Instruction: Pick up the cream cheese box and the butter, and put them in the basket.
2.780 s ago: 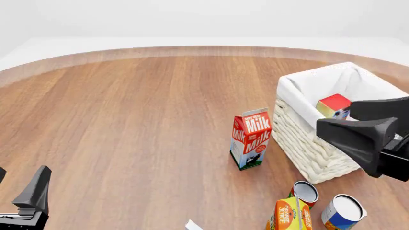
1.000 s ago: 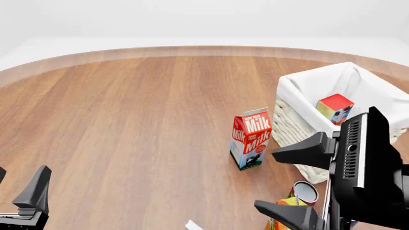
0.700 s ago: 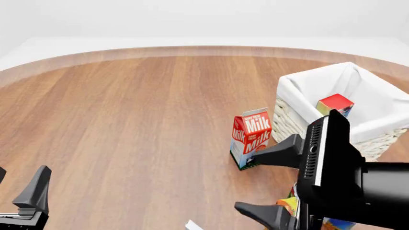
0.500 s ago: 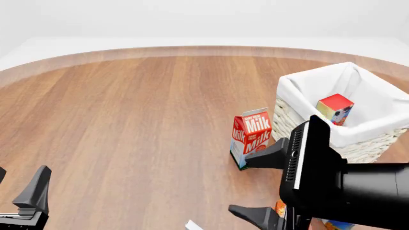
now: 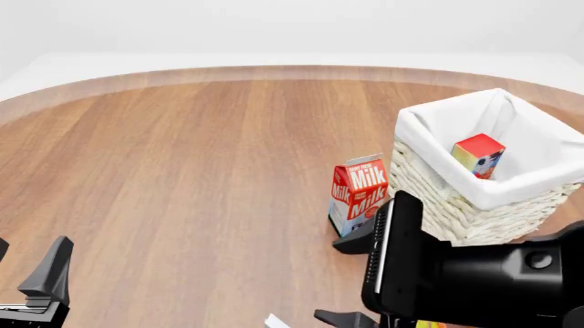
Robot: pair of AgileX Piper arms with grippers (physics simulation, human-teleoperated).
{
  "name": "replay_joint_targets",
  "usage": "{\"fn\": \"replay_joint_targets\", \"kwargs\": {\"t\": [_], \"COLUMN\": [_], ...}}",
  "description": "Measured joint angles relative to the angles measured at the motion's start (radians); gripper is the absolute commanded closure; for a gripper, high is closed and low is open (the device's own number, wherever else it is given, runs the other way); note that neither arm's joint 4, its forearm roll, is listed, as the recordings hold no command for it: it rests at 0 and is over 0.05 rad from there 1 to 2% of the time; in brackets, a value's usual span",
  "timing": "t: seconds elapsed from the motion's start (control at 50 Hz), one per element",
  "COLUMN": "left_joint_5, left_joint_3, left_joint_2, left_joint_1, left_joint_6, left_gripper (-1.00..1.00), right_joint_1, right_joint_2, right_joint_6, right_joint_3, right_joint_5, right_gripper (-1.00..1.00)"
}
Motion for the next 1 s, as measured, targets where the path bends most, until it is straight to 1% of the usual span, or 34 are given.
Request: {"fn": "replay_joint_targets", "kwargs": {"t": [0.26, 0.44, 0.5, 0.76, 1.0], "left_joint_5": [0.000, 0.000, 0.000, 0.000, 0.000], "left_joint_3": [0.000, 0.000, 0.000, 0.000, 0.000], "left_joint_2": [0.000, 0.000, 0.000, 0.000, 0.000], "left_joint_1": [0.000, 0.000, 0.000, 0.000, 0.000], "left_joint_6": [0.000, 0.000, 0.000, 0.000, 0.000], "left_gripper": [-1.00, -1.00, -1.00, -1.00, -1.00], "right_joint_1": [0.019, 0.033, 0.038, 0.078, 0.095], "right_joint_2": [0.052, 0.097, 0.116, 0.201, 0.258], "right_joint_6": [-0.010, 0.003, 0.020, 0.128, 0.181], "right_joint_3": [0.004, 0.003, -0.002, -0.063, -0.065], "right_joint_5": [-0.032, -0.059, -0.065, -0.071, -0.104], "right_gripper": [-1.00, -1.00, -1.00, -1.00, -1.00]}}
